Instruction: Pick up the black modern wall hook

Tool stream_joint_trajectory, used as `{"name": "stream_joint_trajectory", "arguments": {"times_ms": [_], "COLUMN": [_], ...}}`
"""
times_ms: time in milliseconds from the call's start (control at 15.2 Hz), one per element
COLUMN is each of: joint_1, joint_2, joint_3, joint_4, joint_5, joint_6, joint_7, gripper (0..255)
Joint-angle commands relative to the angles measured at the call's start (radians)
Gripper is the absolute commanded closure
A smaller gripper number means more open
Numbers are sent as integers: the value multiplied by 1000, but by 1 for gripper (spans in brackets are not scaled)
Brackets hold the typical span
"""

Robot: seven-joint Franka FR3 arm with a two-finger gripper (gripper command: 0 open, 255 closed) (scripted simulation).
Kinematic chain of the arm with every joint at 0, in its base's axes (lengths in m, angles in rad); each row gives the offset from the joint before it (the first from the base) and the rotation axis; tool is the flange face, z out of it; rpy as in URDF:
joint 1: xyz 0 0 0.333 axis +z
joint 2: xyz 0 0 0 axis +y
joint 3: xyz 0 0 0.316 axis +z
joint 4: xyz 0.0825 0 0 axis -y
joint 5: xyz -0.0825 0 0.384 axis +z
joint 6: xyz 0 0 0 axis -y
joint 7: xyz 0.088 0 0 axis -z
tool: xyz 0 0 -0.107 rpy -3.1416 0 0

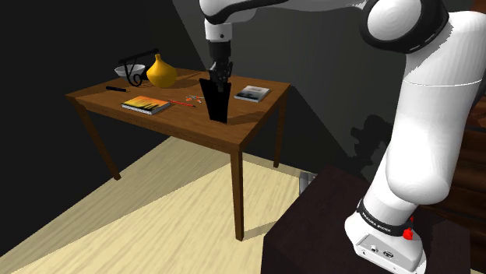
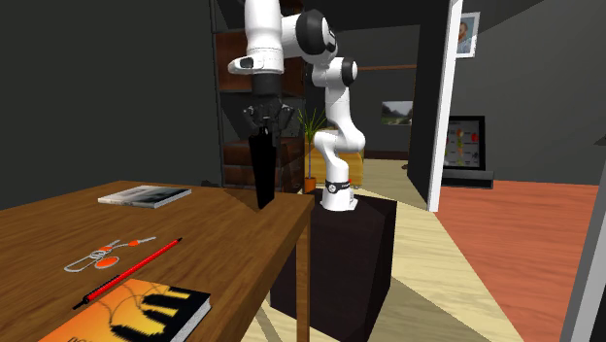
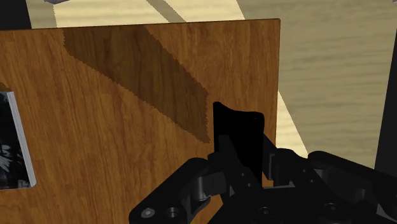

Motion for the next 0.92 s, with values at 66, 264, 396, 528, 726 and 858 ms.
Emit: {"name": "stream_joint_trajectory", "arguments": {"times_ms": [66,264,396,528,726,858], "joint_1": [0,0,-1,-1,-1,-1], "joint_2": [6,13,20,28,43,44], "joint_3": [0,0,0,0,0,0], "joint_4": [46,97,133,172,235,238], "joint_5": [0,0,0,0,1,1], "joint_6": [-40,-83,-113,-144,-191,-194], "joint_7": [1,2,3,3,4,4], "gripper": [255,255,255,255,255,255]}}
